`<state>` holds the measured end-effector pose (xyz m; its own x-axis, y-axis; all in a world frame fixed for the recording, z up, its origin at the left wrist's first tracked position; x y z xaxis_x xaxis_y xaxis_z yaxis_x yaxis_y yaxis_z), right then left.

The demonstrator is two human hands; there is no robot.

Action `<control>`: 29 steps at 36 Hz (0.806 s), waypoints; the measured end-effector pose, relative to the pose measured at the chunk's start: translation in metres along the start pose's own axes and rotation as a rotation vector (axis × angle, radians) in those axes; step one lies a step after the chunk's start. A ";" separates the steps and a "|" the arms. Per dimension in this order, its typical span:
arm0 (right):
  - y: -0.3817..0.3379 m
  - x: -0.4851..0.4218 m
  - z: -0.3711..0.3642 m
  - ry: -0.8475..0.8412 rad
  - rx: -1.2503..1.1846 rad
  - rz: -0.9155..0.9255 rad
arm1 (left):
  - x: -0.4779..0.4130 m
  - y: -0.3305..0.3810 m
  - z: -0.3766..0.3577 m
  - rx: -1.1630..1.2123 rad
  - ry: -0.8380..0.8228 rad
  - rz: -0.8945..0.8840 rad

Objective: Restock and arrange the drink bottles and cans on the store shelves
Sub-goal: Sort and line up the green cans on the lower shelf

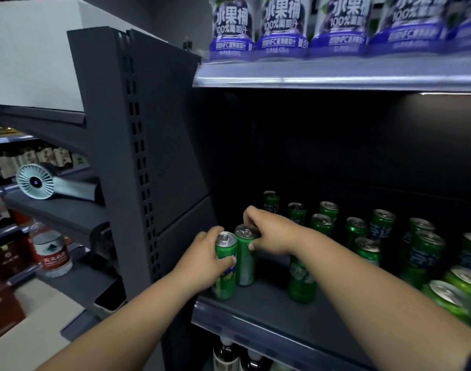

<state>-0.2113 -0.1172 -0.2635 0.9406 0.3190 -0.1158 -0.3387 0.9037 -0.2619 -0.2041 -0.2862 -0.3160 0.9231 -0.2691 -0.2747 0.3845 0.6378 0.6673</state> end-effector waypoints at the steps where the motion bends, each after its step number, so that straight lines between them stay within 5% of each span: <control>1: 0.000 0.007 0.003 -0.024 0.000 -0.003 | -0.002 0.001 -0.002 0.007 -0.008 -0.005; 16: 0.016 0.066 0.014 -0.115 -0.099 -0.153 | -0.029 0.009 -0.015 0.130 -0.141 0.001; 22: 0.007 0.062 0.004 -0.115 0.066 -0.273 | -0.034 0.013 -0.011 0.199 -0.194 0.028; 29: 0.011 0.064 0.004 -0.170 -0.129 -0.272 | -0.034 0.018 -0.009 0.087 -0.264 -0.014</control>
<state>-0.1545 -0.0852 -0.2701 0.9832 0.1242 0.1336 -0.0646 0.9220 -0.3817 -0.2288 -0.2591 -0.3001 0.8802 -0.4635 -0.1022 0.3851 0.5716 0.7246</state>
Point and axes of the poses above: each hand's wrist, its own x-axis away from the middle knuckle, its own z-axis out of the back of the hand, y = z × x, the point moved 6 cm from there along -x, towards the middle knuckle, and after that the axes turned 1 degree about z, right-handed, at the moved point
